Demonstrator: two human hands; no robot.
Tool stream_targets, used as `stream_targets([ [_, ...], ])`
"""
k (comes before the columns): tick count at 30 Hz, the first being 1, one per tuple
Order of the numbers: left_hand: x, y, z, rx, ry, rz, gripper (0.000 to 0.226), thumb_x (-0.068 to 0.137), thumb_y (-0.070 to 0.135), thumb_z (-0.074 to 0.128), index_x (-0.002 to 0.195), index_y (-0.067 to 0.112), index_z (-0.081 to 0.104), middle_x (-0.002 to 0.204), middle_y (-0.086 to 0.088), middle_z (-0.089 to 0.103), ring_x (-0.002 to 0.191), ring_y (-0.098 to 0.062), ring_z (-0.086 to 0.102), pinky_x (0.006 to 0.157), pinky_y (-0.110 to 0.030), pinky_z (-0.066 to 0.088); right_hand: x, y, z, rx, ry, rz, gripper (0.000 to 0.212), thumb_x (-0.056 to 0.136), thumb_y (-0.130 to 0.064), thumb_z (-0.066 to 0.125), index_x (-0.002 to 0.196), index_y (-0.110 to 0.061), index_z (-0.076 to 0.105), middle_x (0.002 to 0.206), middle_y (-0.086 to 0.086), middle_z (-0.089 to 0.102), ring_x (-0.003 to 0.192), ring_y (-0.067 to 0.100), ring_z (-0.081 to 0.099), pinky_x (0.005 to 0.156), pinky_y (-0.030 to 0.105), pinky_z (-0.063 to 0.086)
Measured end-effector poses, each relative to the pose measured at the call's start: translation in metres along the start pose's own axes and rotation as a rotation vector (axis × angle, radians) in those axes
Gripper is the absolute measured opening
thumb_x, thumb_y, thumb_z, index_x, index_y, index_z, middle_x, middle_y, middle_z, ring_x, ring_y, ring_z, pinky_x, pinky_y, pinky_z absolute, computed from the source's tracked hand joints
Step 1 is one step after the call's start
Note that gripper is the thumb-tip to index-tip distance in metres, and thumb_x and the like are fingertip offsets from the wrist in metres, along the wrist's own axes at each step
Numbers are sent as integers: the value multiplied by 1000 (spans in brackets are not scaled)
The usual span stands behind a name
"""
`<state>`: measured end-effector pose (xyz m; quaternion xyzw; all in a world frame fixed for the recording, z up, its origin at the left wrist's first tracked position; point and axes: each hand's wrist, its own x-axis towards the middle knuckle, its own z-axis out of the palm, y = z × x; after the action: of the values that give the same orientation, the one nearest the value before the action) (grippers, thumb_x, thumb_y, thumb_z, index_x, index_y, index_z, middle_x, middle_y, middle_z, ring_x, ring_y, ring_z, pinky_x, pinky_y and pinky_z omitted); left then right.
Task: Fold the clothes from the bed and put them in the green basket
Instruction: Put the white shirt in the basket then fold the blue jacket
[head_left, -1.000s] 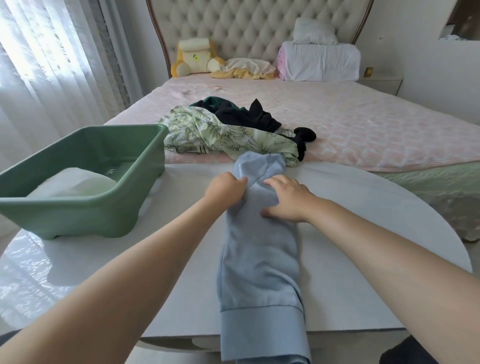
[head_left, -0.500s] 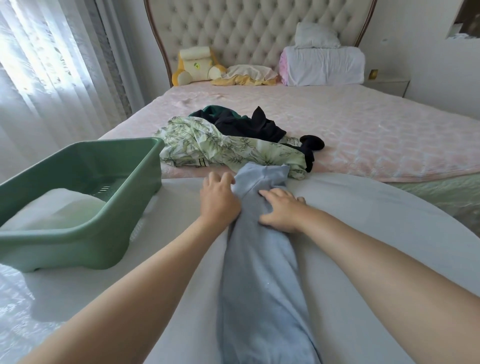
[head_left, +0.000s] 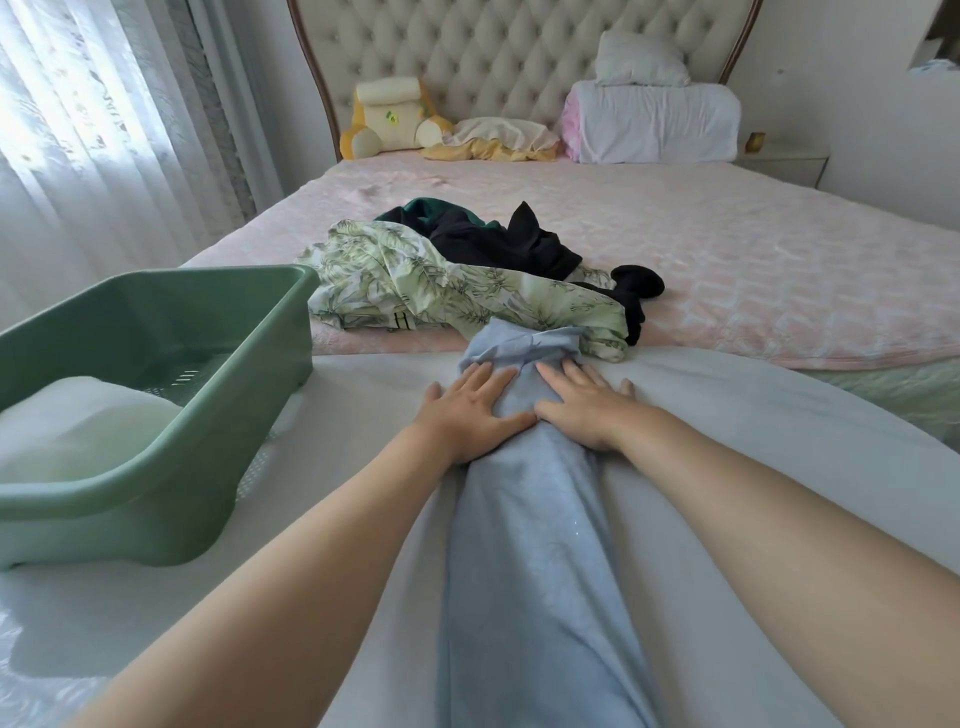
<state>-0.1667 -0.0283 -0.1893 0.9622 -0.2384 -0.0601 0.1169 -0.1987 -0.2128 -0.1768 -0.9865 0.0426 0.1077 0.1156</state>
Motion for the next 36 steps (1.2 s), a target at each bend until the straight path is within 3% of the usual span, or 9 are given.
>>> stream_targets([
  [6,18,-10,-5,69,-36,-106,89,81,88,24,155,45,3,166,12,-9,153,-23,-4,119,-57,2,24,-7,-2,-228,79,9,65,98,-66,10,158,-44,-6,169,0,-5,155,27,-2,120,60,-1],
  [10,21,-8,-7,127,-52,-126,99,77,91,18,158,36,1,165,9,-13,153,-22,-2,119,-55,7,17,-12,-4,-272,122,-30,62,102,-56,16,160,-35,6,168,6,7,154,30,6,121,58,7],
  [15,0,-3,-14,218,-20,-167,99,85,85,20,158,18,13,166,-2,-11,153,-23,-3,120,-52,11,-22,-9,-9,-202,95,-86,63,103,-52,30,159,-30,15,169,7,-2,155,26,-4,123,51,4],
  [19,-37,7,-20,164,199,37,82,99,59,34,158,10,7,167,-4,-3,153,-21,-3,122,-42,8,-64,-18,-19,-186,96,-201,58,105,-35,30,160,-20,20,169,0,2,155,15,3,124,47,11],
  [22,-74,14,-19,11,298,231,75,95,54,36,156,12,21,161,-3,20,148,-22,15,119,-41,19,-104,-28,-12,-188,107,-323,53,104,-25,32,156,-15,30,168,2,13,154,16,14,122,41,19],
  [26,-132,20,-3,82,122,395,88,85,69,23,155,16,25,157,0,27,145,-18,23,120,-36,21,-143,-29,18,-232,77,-392,62,102,-34,37,158,-14,23,169,4,9,155,16,8,124,39,13],
  [31,-186,28,7,259,-204,321,101,86,82,27,156,24,-17,163,5,-21,149,-11,-21,124,-40,-7,-175,-24,49,-212,-1,-320,71,104,-49,32,161,-20,3,169,-1,-10,154,12,-12,125,40,2],
  [33,-198,32,3,269,-187,289,95,90,77,31,159,23,-6,165,2,-15,152,-16,-16,124,-41,-3,-181,-22,51,-199,-4,-322,74,103,-53,34,161,-23,2,169,-1,-11,154,12,-13,125,41,2],
  [36,-226,43,-9,71,40,480,56,92,53,54,141,29,41,145,6,35,134,-15,34,113,-34,30,-198,-13,47,-130,-8,-352,73,102,-55,39,161,-26,9,169,-2,-7,154,11,-10,125,37,3],
])
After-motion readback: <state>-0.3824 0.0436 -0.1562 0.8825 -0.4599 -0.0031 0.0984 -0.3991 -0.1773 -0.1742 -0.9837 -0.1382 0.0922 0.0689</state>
